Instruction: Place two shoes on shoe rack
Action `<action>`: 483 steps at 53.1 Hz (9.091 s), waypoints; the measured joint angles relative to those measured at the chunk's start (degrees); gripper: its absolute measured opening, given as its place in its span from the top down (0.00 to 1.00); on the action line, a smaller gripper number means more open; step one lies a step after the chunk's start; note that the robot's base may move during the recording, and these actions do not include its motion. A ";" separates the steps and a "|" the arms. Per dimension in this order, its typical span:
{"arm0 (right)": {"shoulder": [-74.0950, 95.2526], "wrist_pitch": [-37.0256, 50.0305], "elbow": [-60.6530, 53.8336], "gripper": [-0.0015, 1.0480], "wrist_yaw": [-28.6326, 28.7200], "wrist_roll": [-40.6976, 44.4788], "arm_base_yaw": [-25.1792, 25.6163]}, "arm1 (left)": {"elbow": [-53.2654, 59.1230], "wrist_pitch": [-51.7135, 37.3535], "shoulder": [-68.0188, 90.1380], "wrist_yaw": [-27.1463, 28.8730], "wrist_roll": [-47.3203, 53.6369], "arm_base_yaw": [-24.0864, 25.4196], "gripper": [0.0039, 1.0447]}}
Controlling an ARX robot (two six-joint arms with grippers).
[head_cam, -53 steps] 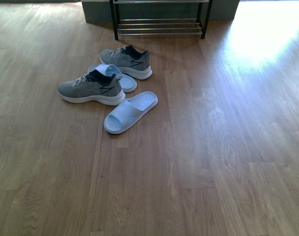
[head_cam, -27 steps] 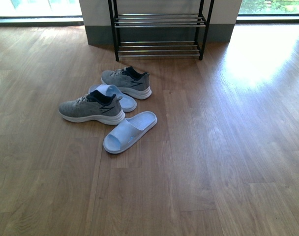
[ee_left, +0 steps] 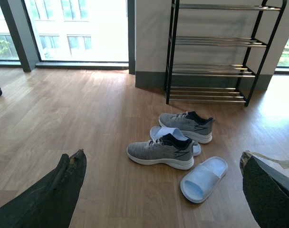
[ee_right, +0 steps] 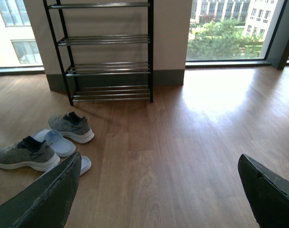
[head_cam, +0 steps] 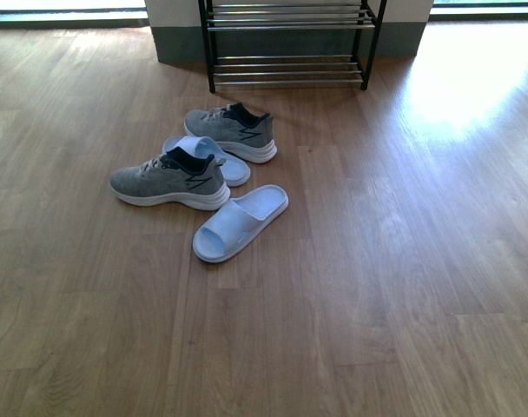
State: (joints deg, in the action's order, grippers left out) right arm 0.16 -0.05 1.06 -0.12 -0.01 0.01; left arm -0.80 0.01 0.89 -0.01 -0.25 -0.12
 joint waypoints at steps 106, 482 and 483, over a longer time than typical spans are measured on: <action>0.00 -0.02 0.00 0.09 0.13 0.00 0.00 | 0.00 0.00 0.00 0.02 0.00 0.00 0.09; 19.61 -9.07 17.40 0.99 20.41 20.61 11.08 | -65.99 -24.20 147.49 -9.22 -53.16 -7.50 0.09; 19.61 -9.07 17.40 0.99 20.41 20.63 11.08 | -66.75 -23.82 148.10 -9.22 -53.18 -7.50 0.09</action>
State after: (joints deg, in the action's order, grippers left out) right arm 19.77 -9.13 18.46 20.29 20.62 11.09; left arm -67.55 -23.81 148.99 -9.23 -53.43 -7.62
